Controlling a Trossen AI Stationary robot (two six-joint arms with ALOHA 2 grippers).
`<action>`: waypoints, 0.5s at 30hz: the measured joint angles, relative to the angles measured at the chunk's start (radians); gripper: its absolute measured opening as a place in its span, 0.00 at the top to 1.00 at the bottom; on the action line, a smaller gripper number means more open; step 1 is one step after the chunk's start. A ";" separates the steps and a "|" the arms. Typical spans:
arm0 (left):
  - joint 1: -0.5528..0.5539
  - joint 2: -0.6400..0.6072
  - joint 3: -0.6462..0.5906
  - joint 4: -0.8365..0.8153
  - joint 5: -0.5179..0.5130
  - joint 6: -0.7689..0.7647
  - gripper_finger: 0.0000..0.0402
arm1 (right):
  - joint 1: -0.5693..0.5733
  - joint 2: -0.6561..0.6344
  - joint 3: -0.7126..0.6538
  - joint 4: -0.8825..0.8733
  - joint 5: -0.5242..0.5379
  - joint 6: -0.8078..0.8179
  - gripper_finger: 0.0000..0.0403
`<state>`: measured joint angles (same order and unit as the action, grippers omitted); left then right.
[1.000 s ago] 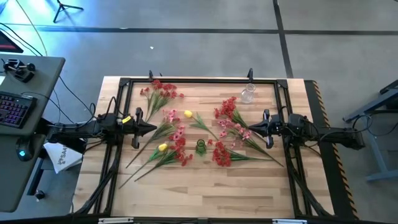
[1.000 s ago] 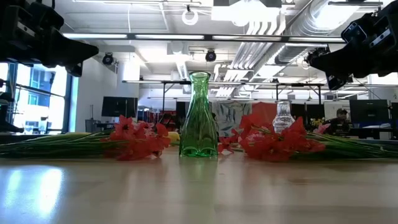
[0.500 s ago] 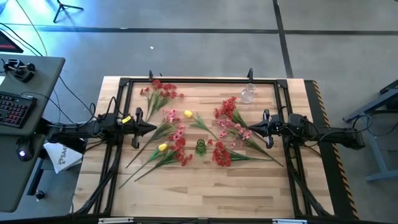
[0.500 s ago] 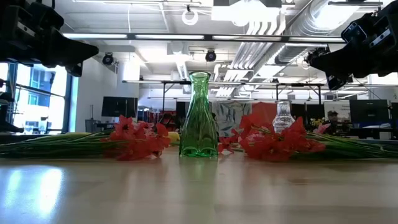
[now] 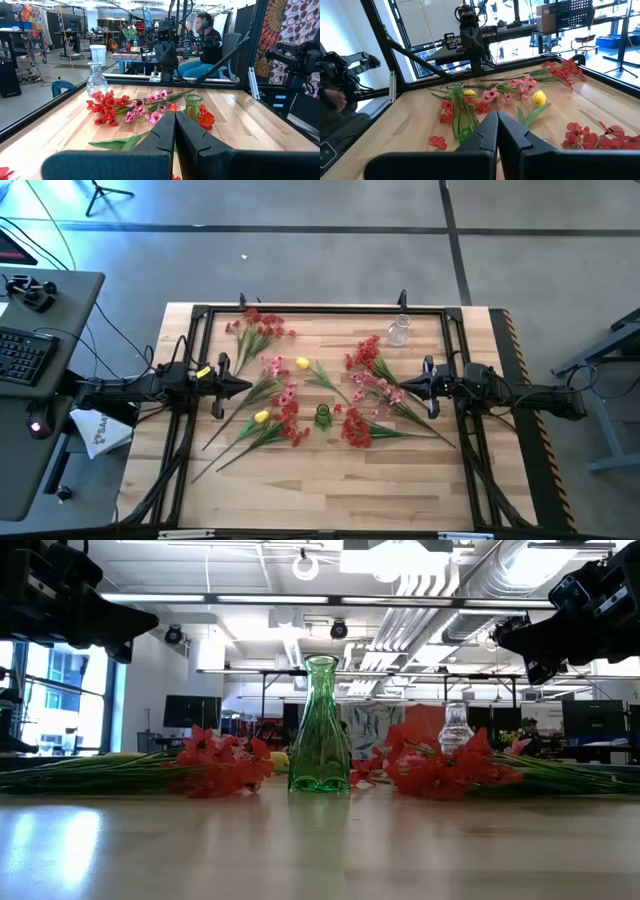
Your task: Sort flowers into vase by color
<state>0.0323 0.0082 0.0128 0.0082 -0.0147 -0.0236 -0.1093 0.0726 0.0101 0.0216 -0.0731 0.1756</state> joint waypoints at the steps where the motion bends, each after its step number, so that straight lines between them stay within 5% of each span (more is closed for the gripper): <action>1: 0.000 0.000 0.000 0.000 0.000 0.000 1.00 | 0.000 0.000 0.000 0.000 0.000 0.000 1.00; 15: 0.000 0.000 0.000 0.011 0.000 -0.008 1.00 | 0.000 0.000 0.000 0.000 0.000 0.000 1.00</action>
<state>0.0322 0.0082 0.0128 0.0196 -0.0143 -0.0317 -0.1095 0.0727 0.0099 0.0217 -0.0731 0.1757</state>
